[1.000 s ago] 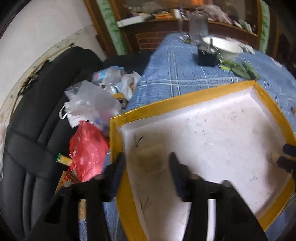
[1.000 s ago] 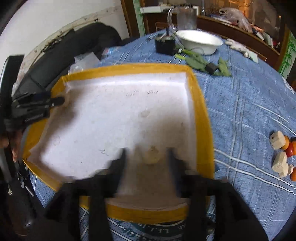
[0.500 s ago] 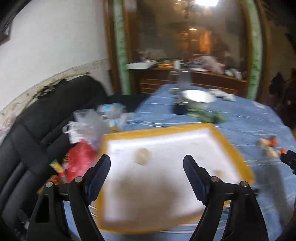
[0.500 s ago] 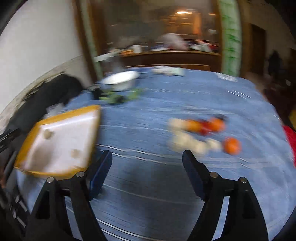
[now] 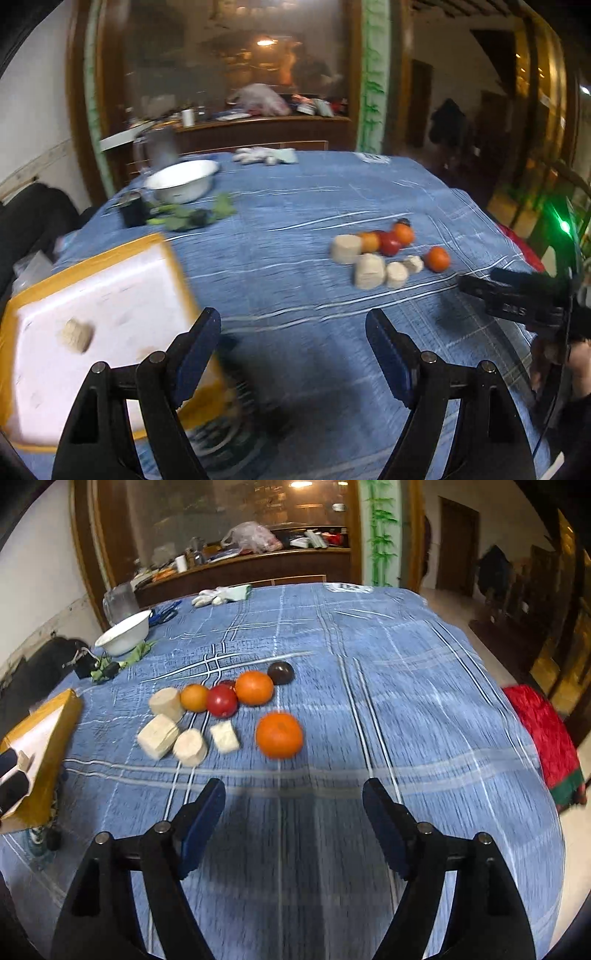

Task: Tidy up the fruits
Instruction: 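Grasp the mandarin orange with the right gripper while the left gripper grasps a beige cube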

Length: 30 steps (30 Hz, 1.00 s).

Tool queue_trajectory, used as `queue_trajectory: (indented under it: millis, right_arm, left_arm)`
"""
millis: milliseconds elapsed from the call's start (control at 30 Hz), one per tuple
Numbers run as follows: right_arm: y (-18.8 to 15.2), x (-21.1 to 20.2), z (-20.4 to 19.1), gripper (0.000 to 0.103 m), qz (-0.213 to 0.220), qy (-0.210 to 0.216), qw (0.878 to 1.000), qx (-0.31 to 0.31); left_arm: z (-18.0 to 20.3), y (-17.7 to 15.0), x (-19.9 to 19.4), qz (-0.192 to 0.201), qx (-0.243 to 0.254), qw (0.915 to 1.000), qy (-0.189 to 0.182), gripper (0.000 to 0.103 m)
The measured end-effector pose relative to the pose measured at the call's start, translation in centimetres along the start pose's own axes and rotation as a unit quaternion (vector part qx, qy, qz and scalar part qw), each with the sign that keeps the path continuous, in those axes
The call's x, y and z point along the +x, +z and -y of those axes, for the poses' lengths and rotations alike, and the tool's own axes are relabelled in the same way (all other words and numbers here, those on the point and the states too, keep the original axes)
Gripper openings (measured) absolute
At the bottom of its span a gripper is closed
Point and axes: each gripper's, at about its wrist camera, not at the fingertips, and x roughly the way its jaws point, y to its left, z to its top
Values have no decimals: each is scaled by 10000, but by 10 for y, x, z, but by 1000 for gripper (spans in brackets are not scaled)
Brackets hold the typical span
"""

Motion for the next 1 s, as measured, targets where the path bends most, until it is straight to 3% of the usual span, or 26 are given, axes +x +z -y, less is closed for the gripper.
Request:
queue_trajectory:
  millis: [100, 367, 700, 767, 867, 1000]
  right_arm:
    - [17, 25, -4, 65, -115, 6, 9998, -186]
    - [24, 50, -3, 50, -282, 159, 9993, -206]
    - [24, 52, 4, 48, -327, 347, 9989, -28]
    - [24, 52, 4, 43, -324, 379, 9988, -25]
    - [24, 51, 3, 36, -321, 449, 9985, -40]
    - [24, 49, 1, 36, -269, 375, 9989, -62]
  left_arm:
    - [15, 4, 23, -145, 19, 9999, -73, 81]
    - [43, 15, 69, -355, 81, 9991, -222, 77]
    - [69, 17, 112, -966, 319, 9939, -417, 46]
    - [72, 18, 112, -957, 358, 9935, -499, 31]
    - [75, 18, 111, -946, 397, 9936, -473, 31]
    - [67, 14, 101, -927, 248, 9942, -484, 31]
